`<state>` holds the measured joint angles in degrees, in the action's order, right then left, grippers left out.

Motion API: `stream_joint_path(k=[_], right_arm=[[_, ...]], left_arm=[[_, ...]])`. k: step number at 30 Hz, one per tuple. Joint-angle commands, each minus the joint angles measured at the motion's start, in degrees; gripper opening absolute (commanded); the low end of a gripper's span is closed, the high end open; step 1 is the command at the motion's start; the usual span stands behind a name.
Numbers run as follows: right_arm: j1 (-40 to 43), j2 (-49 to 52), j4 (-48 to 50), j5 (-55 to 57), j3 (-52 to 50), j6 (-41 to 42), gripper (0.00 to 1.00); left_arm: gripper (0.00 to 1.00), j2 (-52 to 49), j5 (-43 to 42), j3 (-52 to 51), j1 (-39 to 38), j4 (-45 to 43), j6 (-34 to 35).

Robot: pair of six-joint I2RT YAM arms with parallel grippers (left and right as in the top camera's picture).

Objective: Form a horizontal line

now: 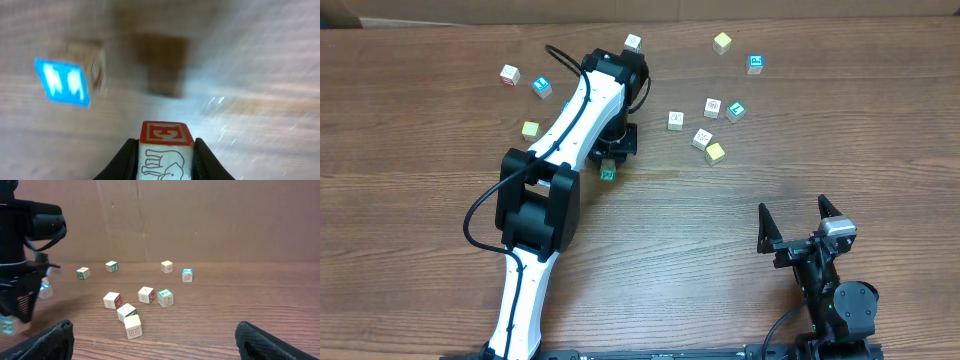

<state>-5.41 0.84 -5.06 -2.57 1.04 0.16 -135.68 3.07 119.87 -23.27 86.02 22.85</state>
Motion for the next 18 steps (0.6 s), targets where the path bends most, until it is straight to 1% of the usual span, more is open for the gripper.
stream_joint_path(k=[1, 6, 12, 18], right_arm=[[-0.44, -0.68, 0.39, 0.28, -0.59, -0.24, 1.0], [-0.44, -0.68, 0.37, 0.28, -0.59, -0.24, 1.0], [-0.44, -0.68, 0.39, 0.28, -0.59, -0.24, 1.0], [-0.44, -0.68, 0.39, 0.28, -0.59, -0.24, 1.0]], left_arm=[[0.2, 0.59, 2.14, 1.25, 0.04, 2.58, -2.05], [0.14, 0.59, 6.05, 1.25, 0.07, 7.04, -1.99], [0.13, 0.57, 6.54, 1.07, 0.72, 9.73, -1.36], [0.14, 0.57, 6.58, -0.33, 1.49, 9.09, 0.13]])
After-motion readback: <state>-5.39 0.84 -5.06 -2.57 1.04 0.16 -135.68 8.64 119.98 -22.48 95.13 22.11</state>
